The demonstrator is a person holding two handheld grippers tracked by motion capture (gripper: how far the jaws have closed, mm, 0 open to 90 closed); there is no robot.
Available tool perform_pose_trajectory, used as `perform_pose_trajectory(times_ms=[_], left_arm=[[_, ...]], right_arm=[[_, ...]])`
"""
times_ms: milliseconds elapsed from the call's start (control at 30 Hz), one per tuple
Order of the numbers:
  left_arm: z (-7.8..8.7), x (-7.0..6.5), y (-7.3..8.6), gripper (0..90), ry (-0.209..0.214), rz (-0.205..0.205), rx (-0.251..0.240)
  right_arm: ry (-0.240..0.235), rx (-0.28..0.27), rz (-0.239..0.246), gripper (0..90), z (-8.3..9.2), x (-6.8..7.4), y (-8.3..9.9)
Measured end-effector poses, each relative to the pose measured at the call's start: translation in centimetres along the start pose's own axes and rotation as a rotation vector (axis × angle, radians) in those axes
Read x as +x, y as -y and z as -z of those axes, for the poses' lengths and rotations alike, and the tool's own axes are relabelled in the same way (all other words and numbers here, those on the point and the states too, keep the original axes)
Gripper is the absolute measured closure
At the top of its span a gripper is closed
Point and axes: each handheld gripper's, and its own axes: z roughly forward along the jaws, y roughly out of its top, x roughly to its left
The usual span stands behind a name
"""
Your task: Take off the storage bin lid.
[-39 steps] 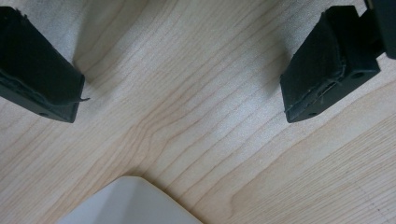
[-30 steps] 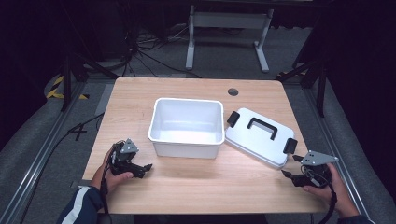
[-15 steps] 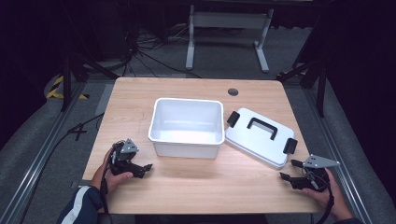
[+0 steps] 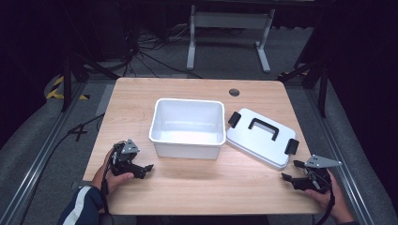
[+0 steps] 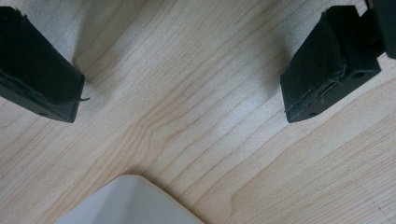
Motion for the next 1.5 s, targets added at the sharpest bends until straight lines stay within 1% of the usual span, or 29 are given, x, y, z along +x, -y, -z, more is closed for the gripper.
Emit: perform_pose_trajectory(times_ms=[200,300,333,467,500,900,933,1000,1033,1267,1333,1367,1400,1500], left_arm=[[-0.05,0.01,-0.04,0.1,0.003,0.002,0.000],[-0.05,0.05,-0.07,0.1,0.004,-0.004,0.000],[-0.07,0.01,-0.05,0.1,0.009,0.003,0.001],[-0.14,0.07,-0.07,0.1,0.005,-0.003,-0.007],[-0.10,0.08,-0.08,0.1,0.008,-0.004,-0.002],[-0.14,0.04,-0.05,0.1,0.004,0.001,-0.007],[-0.10,0.04,-0.07,0.1,0.009,0.001,-0.001],[-0.14,0.03,-0.05,0.1,0.004,0.001,-0.007],[-0.09,0.05,-0.07,0.1,0.007,0.000,-0.002],[-0.13,-0.01,-0.05,0.1,0.005,0.007,-0.005],[-0.11,0.01,-0.07,0.1,-0.001,0.002,-0.005],[-0.13,-0.04,-0.04,0.1,0.002,0.010,-0.005],[-0.11,-0.03,-0.04,0.1,-0.004,0.006,-0.006],[-0.07,-0.04,-0.06,0.1,-0.003,0.008,-0.001]], right_arm=[[0.013,0.004,-0.013,19.9,0.02,0.07,0.02],[0.014,0.004,-0.013,19.8,0.02,0.07,0.03],[0.014,0.004,-0.014,19.8,0.02,0.07,0.03],[0.014,0.004,-0.014,19.6,0.02,0.06,0.03],[0.015,0.004,-0.014,19.6,0.02,0.06,0.03],[0.014,0.004,-0.015,19.6,0.02,0.07,0.02],[0.015,0.005,-0.015,19.6,0.02,0.06,0.02],[0.014,0.005,-0.015,19.6,0.02,0.06,0.02],[0.015,0.004,-0.015,19.6,0.02,0.06,0.02],[0.015,0.005,-0.013,19.6,0.02,0.05,0.03],[0.014,0.004,-0.015,19.6,0.02,0.06,0.02],[0.015,0.005,-0.014,19.6,0.02,0.06,0.03],[0.015,0.004,-0.015,19.5,0.02,0.06,0.03],[0.015,0.005,-0.015,19.3,0.02,0.06,0.02]])
